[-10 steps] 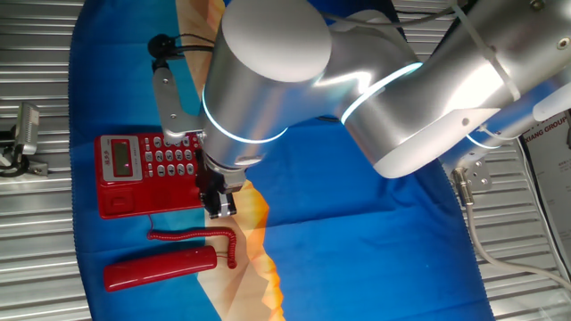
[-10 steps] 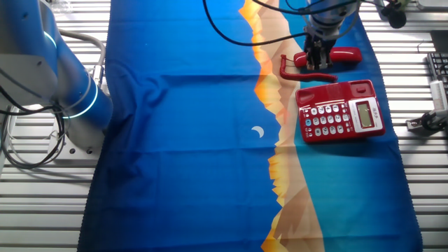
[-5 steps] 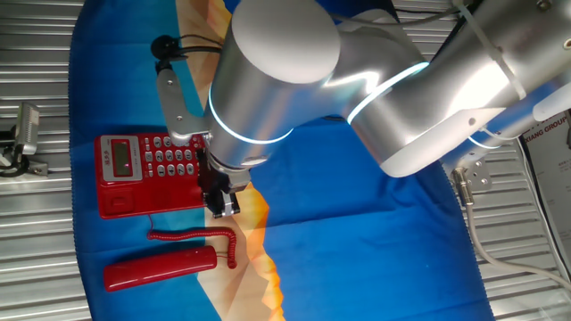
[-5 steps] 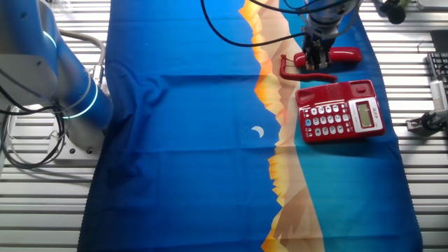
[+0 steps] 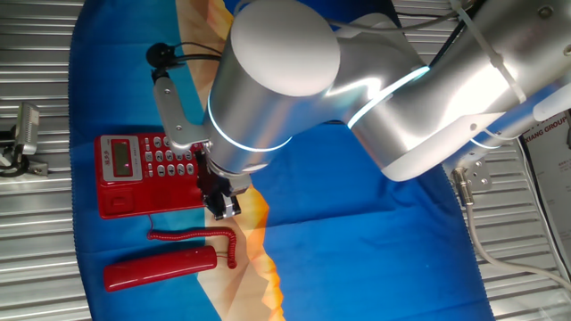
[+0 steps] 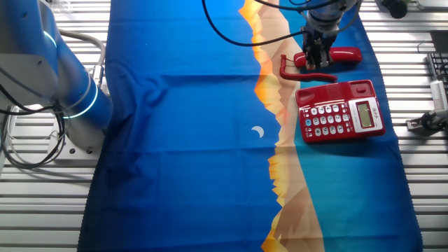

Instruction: Place the handset of the telephone on the corresponding phone cradle

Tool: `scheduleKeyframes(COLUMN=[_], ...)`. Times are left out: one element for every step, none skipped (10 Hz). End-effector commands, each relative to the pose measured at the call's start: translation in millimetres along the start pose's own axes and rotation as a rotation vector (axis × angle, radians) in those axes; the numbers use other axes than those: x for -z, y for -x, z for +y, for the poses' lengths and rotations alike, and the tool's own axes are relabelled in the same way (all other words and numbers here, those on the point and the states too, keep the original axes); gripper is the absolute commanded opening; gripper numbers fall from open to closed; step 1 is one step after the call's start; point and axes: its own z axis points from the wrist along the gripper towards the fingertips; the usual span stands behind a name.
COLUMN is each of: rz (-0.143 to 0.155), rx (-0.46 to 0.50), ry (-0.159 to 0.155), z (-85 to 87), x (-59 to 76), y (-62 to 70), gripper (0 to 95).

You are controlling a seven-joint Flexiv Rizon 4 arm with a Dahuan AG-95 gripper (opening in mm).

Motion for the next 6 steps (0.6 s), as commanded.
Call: scheduleKeyframes(rz=[-0.002,-0.004,-0.003,-0.003,-0.004,-0.003], rx=[-0.008,-0.011,-0.017,-0.016,-0.016,-0.016], ry=[-0.001,0.003,0.003,0.004,0.005,0.005], z=[0.0,0.0,0.0,0.0,0.0,0.0], x=[-0.2,-0.2,-0.2,-0.2,-0.2,-0.2], y=[0.3,0.3,0.3,0.3,0.3,0.3], gripper=[0.0,0.0,0.0,0.0,0.0,0.0])
